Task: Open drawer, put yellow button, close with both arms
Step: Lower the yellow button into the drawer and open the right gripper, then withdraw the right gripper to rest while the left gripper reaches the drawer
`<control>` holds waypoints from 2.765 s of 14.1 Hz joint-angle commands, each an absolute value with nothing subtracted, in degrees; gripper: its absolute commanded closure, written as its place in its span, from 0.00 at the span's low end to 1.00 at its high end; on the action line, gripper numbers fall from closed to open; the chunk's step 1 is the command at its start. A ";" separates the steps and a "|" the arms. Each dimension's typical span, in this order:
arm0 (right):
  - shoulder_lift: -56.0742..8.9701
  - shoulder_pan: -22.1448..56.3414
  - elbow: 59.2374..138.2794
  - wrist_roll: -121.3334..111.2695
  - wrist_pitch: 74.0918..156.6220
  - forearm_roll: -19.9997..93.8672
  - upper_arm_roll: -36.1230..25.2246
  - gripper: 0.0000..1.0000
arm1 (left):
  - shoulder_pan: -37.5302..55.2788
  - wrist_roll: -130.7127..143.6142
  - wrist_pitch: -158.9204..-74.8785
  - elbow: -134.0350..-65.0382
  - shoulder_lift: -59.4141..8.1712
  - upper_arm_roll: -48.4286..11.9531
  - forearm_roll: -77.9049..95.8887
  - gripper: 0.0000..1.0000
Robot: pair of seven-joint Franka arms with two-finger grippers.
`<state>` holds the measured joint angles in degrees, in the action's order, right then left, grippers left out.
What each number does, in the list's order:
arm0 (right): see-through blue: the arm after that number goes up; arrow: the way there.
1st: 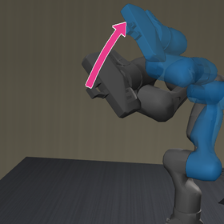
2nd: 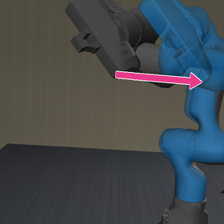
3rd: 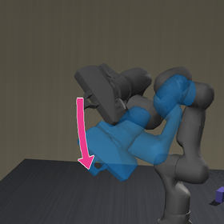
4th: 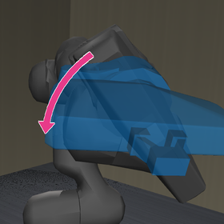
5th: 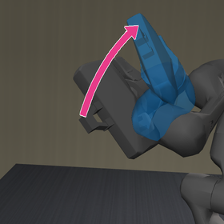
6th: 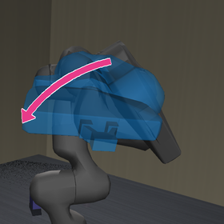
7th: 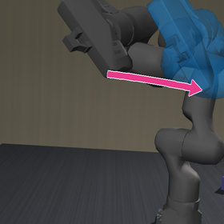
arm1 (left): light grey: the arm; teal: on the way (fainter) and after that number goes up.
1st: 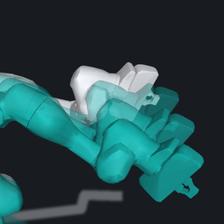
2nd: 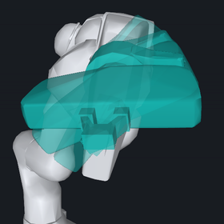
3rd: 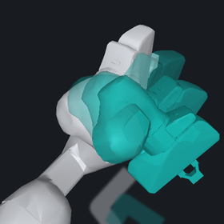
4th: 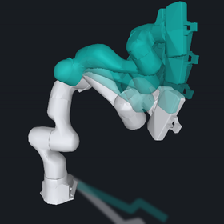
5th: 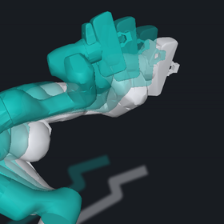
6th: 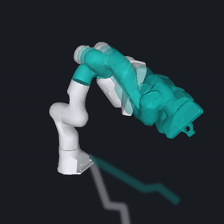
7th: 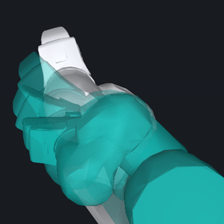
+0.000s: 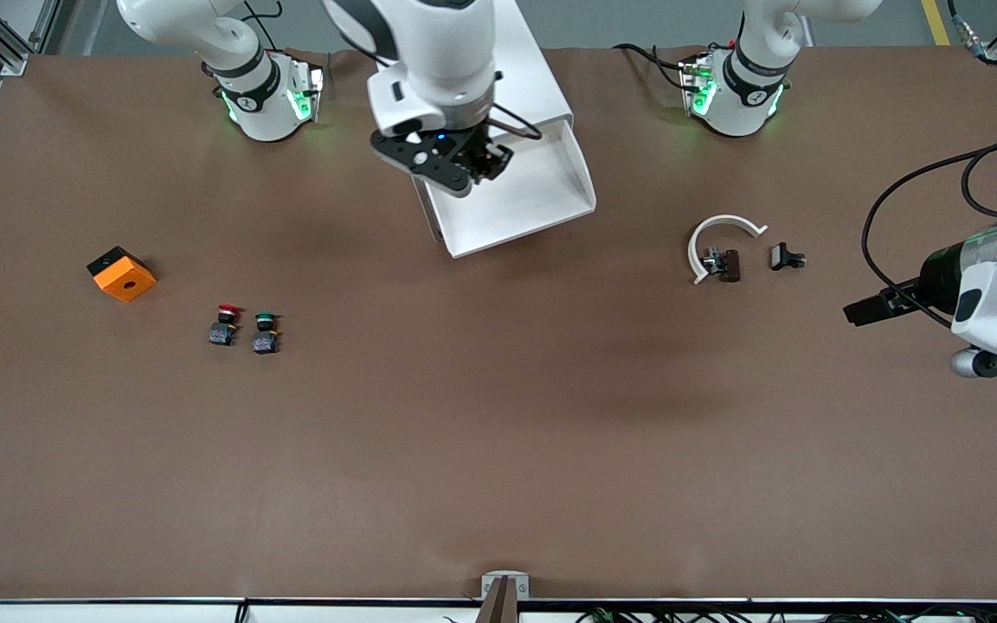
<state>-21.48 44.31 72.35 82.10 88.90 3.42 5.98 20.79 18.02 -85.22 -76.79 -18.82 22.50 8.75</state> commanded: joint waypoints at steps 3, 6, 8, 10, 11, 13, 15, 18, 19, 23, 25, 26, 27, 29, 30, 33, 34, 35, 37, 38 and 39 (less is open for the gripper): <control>-25.48 45.70 70.93 91.74 91.32 4.39 4.92 0.71 | 21.44 17.40 -86.66 -79.63 -16.52 22.24 7.47 0.00; -27.33 45.53 71.10 99.03 92.10 4.22 4.83 0.71 | 21.36 17.40 -86.66 -79.80 -16.44 22.06 7.38 0.00; -27.60 45.53 72.24 103.52 94.56 4.13 4.75 0.71 | 21.45 17.58 -86.49 -80.24 -16.35 22.06 7.38 0.00; -27.51 45.61 74.35 104.41 96.76 4.22 4.75 0.71 | 21.62 17.75 -86.57 -80.33 -16.35 22.06 7.47 0.00; -27.51 45.70 75.66 104.41 97.38 4.13 4.75 0.71 | 21.62 17.75 -86.49 -80.33 -16.35 22.06 7.38 0.00; -27.51 45.88 77.69 104.33 97.65 4.13 4.83 0.71 | 21.62 17.84 -86.48 -80.33 -16.35 21.97 7.47 0.00; -27.60 45.79 78.75 103.62 97.56 4.57 4.92 0.70 | 21.71 17.84 -86.13 -80.33 -16.26 21.97 7.47 0.00; -28.30 47.19 79.01 103.54 97.73 4.66 4.92 0.69 | 21.97 18.19 -86.13 -80.33 -16.26 21.54 7.47 0.00; -28.56 47.55 79.01 103.54 98.08 4.66 4.92 0.67 | 21.97 18.28 -86.13 -80.25 -16.26 21.45 7.47 0.00; -28.83 48.07 78.93 103.54 99.40 4.83 4.92 0.61 | 21.97 18.54 -86.13 -80.24 -16.26 21.01 7.47 0.00; -29.00 48.25 78.93 103.53 99.58 4.75 4.92 0.46 | 21.97 18.54 -85.96 -80.24 -16.26 20.92 7.47 0.00; -29.00 48.25 78.93 103.54 99.58 4.75 4.92 0.26 | 21.97 18.54 -85.96 -80.24 -16.26 20.66 7.47 0.00; -29.00 48.25 78.84 103.54 99.49 4.75 4.92 0.00 | 21.97 18.54 -85.96 -80.24 -16.26 20.65 7.47 0.00; -28.92 48.16 78.58 103.54 99.32 4.75 4.92 0.00 | 21.97 18.54 -85.96 -80.24 -16.26 20.39 7.47 0.00; -28.65 47.73 78.31 103.62 99.14 4.83 4.92 0.00 | 21.89 18.63 -85.70 -80.24 -16.17 20.04 7.47 0.00; -25.86 47.37 76.56 103.62 98.79 4.83 4.57 0.00 | 21.97 18.63 -85.43 -80.24 -16.17 19.95 7.47 0.00; -24.19 46.24 76.55 103.54 98.70 4.92 4.66 0.00 | 22.06 19.07 -85.43 -80.24 -16.17 19.86 7.73 0.00; -22.86 44.66 76.55 103.45 97.74 5.36 4.83 0.00 | 22.50 20.64 -85.43 -80.24 -16.35 19.78 8.00 0.00; -19.27 41.85 76.55 99.87 93.36 6.15 4.83 0.00 | 23.90 22.76 -85.43 -80.42 -16.35 19.78 8.09 0.00; -16.72 40.62 76.90 95.06 90.82 6.15 4.75 0.00 | 23.99 22.68 -86.13 -81.12 -16.61 19.17 8.26 0.00; -14.79 39.13 77.08 90.83 87.92 6.15 4.66 0.00 | 23.99 22.76 -88.13 -82.34 -16.52 18.38 8.26 0.00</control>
<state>-19.81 42.03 75.15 97.40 91.83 4.56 4.35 23.41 21.75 -85.71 -79.14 -18.06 19.51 8.75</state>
